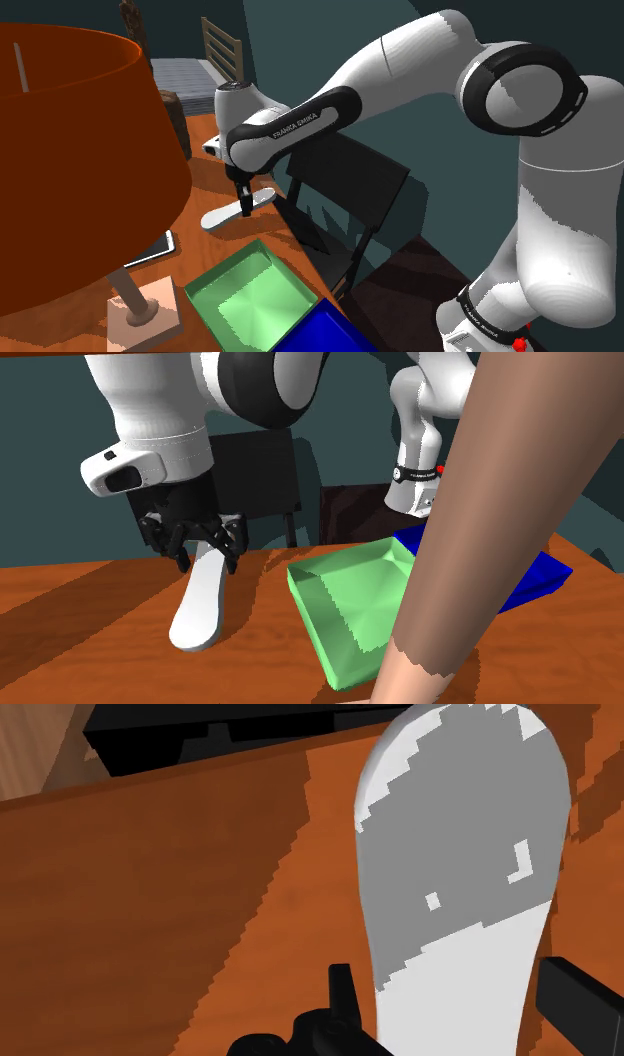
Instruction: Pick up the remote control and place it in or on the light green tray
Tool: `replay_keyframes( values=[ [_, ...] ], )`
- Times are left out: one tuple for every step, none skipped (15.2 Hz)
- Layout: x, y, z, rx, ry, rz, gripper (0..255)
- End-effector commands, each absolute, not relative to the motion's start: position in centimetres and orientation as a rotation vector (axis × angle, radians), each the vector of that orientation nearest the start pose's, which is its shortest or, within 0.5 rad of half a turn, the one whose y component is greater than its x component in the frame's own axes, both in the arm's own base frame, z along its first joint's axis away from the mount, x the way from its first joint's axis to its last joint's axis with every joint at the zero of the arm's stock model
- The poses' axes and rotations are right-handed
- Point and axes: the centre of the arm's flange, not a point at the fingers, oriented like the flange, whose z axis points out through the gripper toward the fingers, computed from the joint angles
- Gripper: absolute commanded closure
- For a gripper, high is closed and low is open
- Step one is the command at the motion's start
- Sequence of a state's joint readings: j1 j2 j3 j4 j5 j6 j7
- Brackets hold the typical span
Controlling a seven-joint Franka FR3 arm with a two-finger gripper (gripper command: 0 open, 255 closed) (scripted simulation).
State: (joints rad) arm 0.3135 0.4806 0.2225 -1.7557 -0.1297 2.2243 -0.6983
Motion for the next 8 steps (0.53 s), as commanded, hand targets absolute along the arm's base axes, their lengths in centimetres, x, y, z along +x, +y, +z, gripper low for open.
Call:
replay_keyframes(
  values=[
    [57.6, 32.3, 31.2, -2.513, -1.887, -0.004, 255],
    [57.6, 32.3, 31.8, -2.513, -1.887, -0.004, 255],
    [57.6, 32.3, 32.3, -2.513, -1.887, -0.004, 255],
    [57.6, 32.3, 32.8, -2.513, -1.887, -0.004, 255],
    [57.6, 32.3, 33.4, -2.513, -1.887, -0.004, 255],
    [57.6, 32.3, 33.9, -2.513, -1.887, -0.004, 255],
    [57.6, 32.3, 34.4, -2.513, -1.887, -0.004, 255],
    [57.6, 32.3, 34.9, -2.513, -1.887, -0.004, 255]
  ],
)
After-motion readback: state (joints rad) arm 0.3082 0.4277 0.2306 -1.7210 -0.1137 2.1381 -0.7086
